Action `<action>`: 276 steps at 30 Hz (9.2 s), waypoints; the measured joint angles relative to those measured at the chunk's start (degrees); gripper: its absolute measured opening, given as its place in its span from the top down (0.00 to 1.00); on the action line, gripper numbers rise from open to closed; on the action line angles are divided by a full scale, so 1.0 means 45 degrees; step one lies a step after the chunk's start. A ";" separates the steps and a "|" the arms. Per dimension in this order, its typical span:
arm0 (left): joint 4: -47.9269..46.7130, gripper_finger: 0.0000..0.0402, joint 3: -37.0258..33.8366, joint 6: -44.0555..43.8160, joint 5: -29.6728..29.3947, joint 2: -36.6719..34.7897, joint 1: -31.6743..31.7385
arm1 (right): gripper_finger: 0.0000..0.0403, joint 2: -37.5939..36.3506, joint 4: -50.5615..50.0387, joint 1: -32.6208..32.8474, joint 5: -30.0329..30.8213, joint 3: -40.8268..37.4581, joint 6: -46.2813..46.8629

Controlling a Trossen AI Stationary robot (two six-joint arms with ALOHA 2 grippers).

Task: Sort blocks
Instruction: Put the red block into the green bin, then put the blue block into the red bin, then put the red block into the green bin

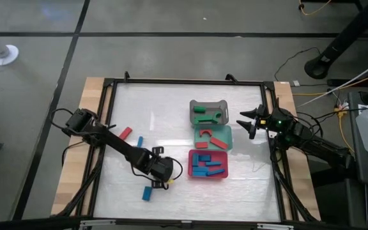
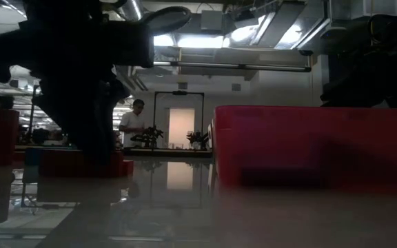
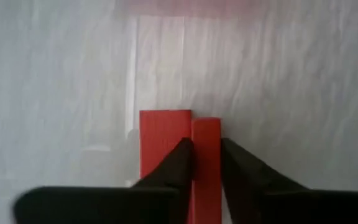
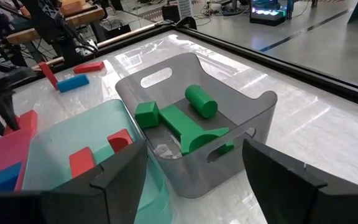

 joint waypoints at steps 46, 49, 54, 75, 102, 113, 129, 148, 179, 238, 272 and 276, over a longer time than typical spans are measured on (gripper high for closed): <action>0.2594 0.56 0.1267 -0.0591 0.0479 -0.2685 0.5915 | 0.34 -0.0005 0.0000 0.0000 -0.0002 0.0000 -0.0001; -0.0722 0.56 0.1271 -0.3782 0.0508 -0.3893 0.5938 | 0.34 -0.0005 0.0000 0.0000 0.0000 0.0000 0.0000; -0.6235 0.56 0.1267 -0.8083 0.0992 -0.4749 0.5577 | 0.34 0.0000 -0.0002 0.0000 0.0000 0.0000 0.0000; -0.5980 0.56 -0.2040 -0.9813 0.1484 -0.4507 0.4945 | 0.34 -0.0001 0.0000 0.0000 0.0000 -0.0003 -0.0001; 0.1116 0.90 -0.3648 -0.8257 0.2494 -0.4571 0.4985 | 0.34 -0.0005 0.0000 0.0000 -0.0005 0.0000 -0.0005; 1.0669 0.88 -0.3119 -0.5258 0.1513 -0.4594 0.5018 | 0.34 -0.0005 0.0000 0.0000 0.0000 0.0000 -0.0004; 1.2615 0.84 -0.2537 -0.1692 0.1389 -0.1823 0.3453 | 0.34 0.0000 0.0000 0.0000 -0.0002 -0.0003 -0.0005; 1.1932 0.58 -0.2507 -0.0849 0.3217 -0.0859 0.3594 | 0.34 0.0000 0.0000 0.0000 -0.0004 0.0000 -0.0004; 0.2803 0.57 -0.2512 0.1235 0.3742 -0.1880 0.2487 | 0.34 -0.0004 0.0000 0.0000 -0.0001 -0.0005 -0.0001; 1.3735 0.47 -0.2211 -0.0717 0.3847 -0.1647 0.6902 | 0.34 0.0000 0.0000 0.0000 -0.0001 -0.0005 -0.0004; -0.7104 0.51 -0.5614 -0.3656 0.3039 -0.8394 0.9428 | 0.34 -0.0001 0.0004 0.0000 0.0000 -0.0004 -0.0001; -0.6142 0.51 -0.6393 -0.3656 0.3038 -0.8393 0.9428 | 0.34 -0.0003 0.0000 0.0000 -0.0003 -0.0002 0.0000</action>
